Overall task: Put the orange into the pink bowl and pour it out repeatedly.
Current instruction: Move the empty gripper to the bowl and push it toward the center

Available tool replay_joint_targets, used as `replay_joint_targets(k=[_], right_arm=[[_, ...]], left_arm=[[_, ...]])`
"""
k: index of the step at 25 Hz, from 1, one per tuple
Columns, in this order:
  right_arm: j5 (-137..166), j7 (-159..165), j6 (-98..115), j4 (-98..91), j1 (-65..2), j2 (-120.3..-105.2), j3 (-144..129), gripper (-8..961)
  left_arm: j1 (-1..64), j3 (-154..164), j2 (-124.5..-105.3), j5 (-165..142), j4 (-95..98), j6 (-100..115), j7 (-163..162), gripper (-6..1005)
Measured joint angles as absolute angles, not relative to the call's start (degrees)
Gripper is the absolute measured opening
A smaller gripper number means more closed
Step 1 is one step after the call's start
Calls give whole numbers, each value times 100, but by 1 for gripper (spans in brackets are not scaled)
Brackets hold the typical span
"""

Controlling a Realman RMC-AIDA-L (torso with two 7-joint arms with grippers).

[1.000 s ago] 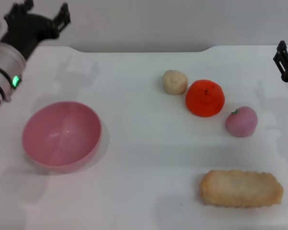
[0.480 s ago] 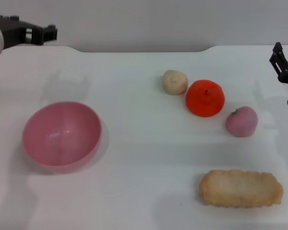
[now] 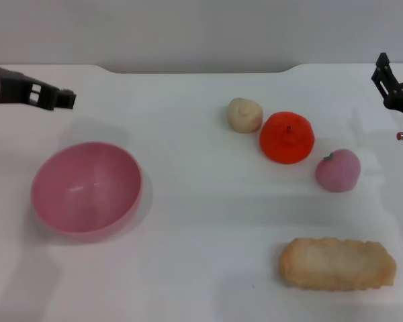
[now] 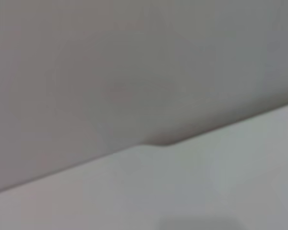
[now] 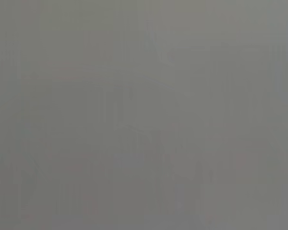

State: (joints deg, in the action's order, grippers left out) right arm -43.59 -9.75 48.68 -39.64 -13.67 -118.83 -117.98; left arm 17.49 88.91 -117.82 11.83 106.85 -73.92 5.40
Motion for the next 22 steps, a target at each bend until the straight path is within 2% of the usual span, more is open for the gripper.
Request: replay_joint_targets(k=[22], right_arm=[[-4359,-975,4869,-3913,-1382,-11899,-11819,794]], left_arm=[[2005,9197,-11801,1085,9269,-7660,283,828]])
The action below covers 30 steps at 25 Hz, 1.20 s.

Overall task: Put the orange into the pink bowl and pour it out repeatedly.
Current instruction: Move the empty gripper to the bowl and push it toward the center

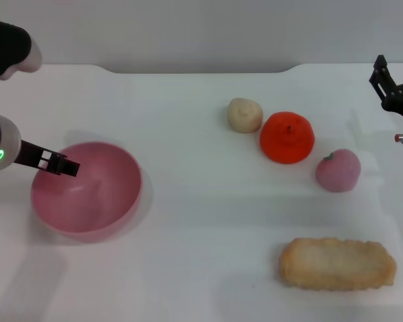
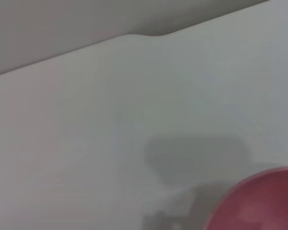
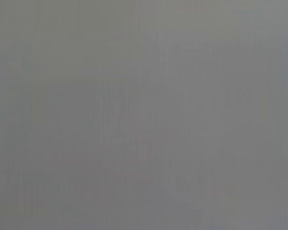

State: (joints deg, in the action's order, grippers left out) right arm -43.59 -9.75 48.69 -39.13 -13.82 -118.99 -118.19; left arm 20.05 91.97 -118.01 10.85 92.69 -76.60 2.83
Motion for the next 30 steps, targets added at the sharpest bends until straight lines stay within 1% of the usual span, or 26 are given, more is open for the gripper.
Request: replay_joint_targets(k=[17,30], right_arm=[[-4359,-975,4869,-3923,-1392,-11905,-11883,795],[-4359,-975,4870,-3944,-1397,-11900,-11892,795]], left_arm=[[2056,9246,-11829,1210,8688,-7445,220,827],[2241,9253,-11820,1391,8210,-7184,170,826]])
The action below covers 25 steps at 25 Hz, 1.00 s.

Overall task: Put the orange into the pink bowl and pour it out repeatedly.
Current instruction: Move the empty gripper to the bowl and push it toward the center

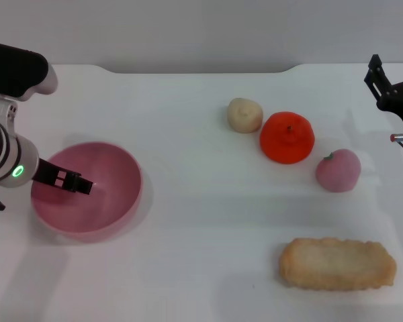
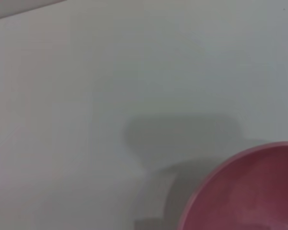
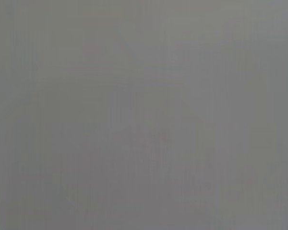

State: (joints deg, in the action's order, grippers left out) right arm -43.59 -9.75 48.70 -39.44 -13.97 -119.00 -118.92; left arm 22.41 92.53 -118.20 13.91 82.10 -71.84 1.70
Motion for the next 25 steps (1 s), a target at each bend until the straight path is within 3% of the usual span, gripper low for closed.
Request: replay_joint_targets(k=[7,13,15,21,25], right_arm=[[-4351,-975,4875,-3971,-1375,-11900,-11890,795],[-4321,-976,4901,-3996,-1365,-11900,-11891,795],[-4317,-975,4907,-3999,-1362,-11900,-11895,795],[-4315,-976,4911,-4000,-1354,-11902,-11905,794],[-4315,-975,4913,-3999,-1353,-11909,-11908,794]], left_arm=[[2401,9158,-11799,1406,7932,-7278,171,826],[2415,9170,-11803,1396,7870,-7252,161,640],[2419,9177,-11803,1396,7860,-7254,160,403],[2417,9196,-11804,1398,7858,-7281,157,175],[2413,9192,-11804,1399,7858,-7281,157,169]])
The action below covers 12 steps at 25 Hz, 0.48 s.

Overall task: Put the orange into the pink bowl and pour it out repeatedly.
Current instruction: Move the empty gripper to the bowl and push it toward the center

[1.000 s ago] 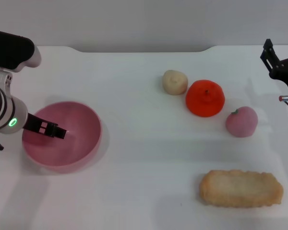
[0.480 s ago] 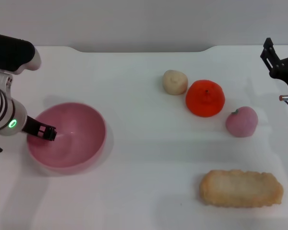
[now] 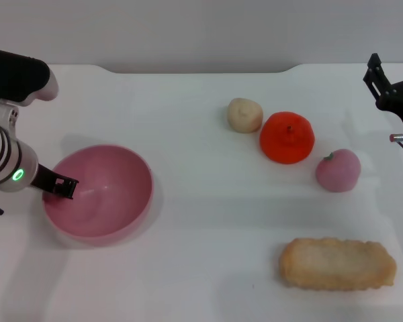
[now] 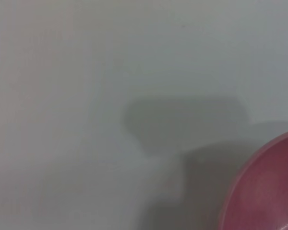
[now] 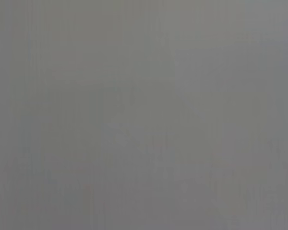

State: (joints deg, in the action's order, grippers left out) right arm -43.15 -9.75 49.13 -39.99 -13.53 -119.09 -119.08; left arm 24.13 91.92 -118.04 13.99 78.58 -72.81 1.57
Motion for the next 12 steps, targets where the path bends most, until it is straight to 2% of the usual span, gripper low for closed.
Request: replay_joint_targets(k=[12], right_arm=[[-4318,-975,4751,-4114,-1353,-11910,-11925,794]], left_arm=[[2365,9167,-11799,1390,8533,-7173,215,157]])
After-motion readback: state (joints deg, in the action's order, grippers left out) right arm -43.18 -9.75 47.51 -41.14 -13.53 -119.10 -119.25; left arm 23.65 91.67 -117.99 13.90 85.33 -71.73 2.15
